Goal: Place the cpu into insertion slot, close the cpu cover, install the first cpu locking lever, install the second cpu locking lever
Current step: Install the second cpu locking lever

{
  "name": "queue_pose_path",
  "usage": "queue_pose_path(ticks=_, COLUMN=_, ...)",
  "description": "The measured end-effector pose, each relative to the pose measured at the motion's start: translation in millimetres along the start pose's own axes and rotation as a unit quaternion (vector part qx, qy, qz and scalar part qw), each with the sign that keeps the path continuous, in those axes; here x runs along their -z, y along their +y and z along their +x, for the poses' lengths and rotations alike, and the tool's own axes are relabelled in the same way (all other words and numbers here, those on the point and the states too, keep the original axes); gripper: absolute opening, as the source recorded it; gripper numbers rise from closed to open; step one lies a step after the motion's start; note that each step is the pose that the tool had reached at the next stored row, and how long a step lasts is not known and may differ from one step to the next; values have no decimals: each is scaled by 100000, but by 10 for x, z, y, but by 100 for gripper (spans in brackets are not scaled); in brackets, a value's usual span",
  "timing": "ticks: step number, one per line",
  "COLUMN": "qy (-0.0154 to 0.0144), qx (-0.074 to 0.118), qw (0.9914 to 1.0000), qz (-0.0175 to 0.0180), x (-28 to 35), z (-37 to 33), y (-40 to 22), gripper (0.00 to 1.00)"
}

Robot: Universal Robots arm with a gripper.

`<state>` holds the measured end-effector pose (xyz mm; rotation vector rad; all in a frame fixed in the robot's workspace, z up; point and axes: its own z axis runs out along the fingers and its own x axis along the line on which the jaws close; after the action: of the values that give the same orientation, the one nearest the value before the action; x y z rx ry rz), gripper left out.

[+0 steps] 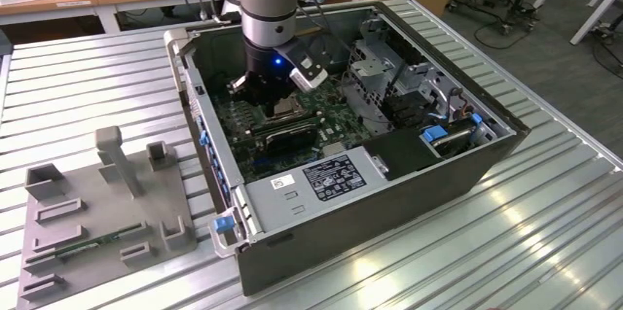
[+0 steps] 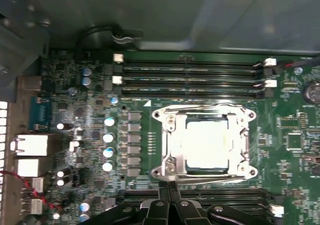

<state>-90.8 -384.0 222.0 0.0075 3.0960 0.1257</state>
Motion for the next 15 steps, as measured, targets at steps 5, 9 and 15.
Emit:
queue_pose_path(ticks=5, qy=7, qx=-49, qw=100000, qz=0, x=-8, z=-136, y=0, gripper=11)
queue_pose_path(ticks=9, qy=10, qx=-88, qw=100000, qz=5, x=-15, z=-248, y=0, gripper=11)
queue_pose_path(ticks=15, qy=14, qx=-107, qw=100000, qz=5, x=-21, z=-331, y=33, gripper=11)
